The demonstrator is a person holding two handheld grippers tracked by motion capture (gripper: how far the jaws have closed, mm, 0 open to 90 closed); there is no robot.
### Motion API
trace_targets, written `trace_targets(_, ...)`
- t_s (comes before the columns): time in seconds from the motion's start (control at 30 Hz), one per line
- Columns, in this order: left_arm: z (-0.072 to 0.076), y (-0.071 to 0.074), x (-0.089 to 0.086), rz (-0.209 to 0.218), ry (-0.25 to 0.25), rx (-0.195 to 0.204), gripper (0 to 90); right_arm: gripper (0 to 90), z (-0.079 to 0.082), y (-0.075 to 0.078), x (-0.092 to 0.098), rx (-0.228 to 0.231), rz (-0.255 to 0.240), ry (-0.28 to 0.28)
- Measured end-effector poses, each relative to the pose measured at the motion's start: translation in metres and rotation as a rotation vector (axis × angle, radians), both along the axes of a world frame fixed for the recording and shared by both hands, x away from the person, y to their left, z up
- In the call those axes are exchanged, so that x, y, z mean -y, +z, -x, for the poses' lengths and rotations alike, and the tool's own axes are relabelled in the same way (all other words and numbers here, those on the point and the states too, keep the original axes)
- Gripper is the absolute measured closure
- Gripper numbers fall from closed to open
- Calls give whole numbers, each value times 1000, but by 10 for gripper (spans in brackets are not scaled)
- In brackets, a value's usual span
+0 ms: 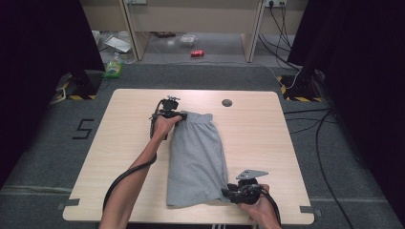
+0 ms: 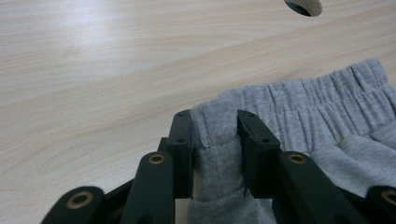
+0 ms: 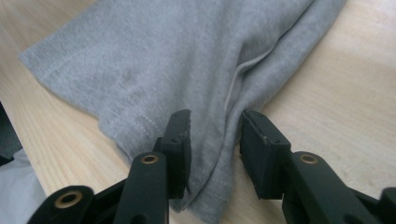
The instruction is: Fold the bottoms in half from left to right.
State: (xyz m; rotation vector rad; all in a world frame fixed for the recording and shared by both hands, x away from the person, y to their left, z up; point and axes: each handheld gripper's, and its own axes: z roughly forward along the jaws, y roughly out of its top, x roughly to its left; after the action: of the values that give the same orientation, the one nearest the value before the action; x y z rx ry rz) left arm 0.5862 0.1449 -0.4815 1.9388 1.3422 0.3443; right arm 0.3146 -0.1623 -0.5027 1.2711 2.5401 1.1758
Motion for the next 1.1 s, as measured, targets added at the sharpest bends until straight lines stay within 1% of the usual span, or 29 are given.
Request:
trace_targets(0.03,0,1,-1,5,3,-4,634,598,-1,2,1,12,-4,-3)
trace_targets(0.07,0,1,-1,5,3,-4,626,583,-1,3,1,17,-7,-9)
trace_targets(0.1,0,1,-1,5,3,-7,626,583,-1,3,1,17,-7,-9)
trace_targets(0.13,1,2,-2,11,10,-7,598,562,-3,4,2,19,-14,-15)
trace_targets(0.2,1,2,-3,14,12,-9,590,554,-4,5,3,23,-13,-15)
trace_targets(0.27,1,4,-6,21,21,-5,563,533,-6,6,5,30,-19,-23)
trace_targets(0.37,1,6,-7,32,22,-4,557,520,-7,8,5,35,-32,-26)
trace_targets(0.5,2,9,-7,43,15,-8,557,517,-8,9,5,36,-31,-28)
trace_targets(0.7,0,5,-5,42,21,-24,543,504,-12,9,3,39,-33,-32)
trace_targets(0.77,0,3,-5,46,28,-33,519,497,-17,11,2,51,-33,-31)
trace_targets(0.8,0,3,-5,46,28,-33,510,497,-17,11,2,51,-33,-31)
trace_targets(0.83,-1,2,-6,43,33,-38,503,484,-22,12,1,56,-31,-36)
trace_targets(0.87,-1,2,-6,43,33,-38,497,484,-22,12,1,56,-31,-36)
trace_targets(0.9,-2,1,-7,43,40,-41,496,474,-27,12,1,58,-35,-43)
trace_targets(0.93,-2,1,-7,43,40,-41,492,474,-27,12,1,58,-35,-43)
trace_targets(1.0,-3,0,-10,42,47,-51,477,459,-36,16,0,69,-29,-49)
trace_targets(1.03,-3,0,-10,42,47,-51,474,459,-36,16,0,69,-29,-49)
trace_targets(1.07,-3,-1,-10,45,50,-54,474,453,-40,18,-1,73,-28,-55)
trace_targets(1.1,-3,-4,-11,48,50,-60,470,452,-48,20,-2,86,-22,-58)
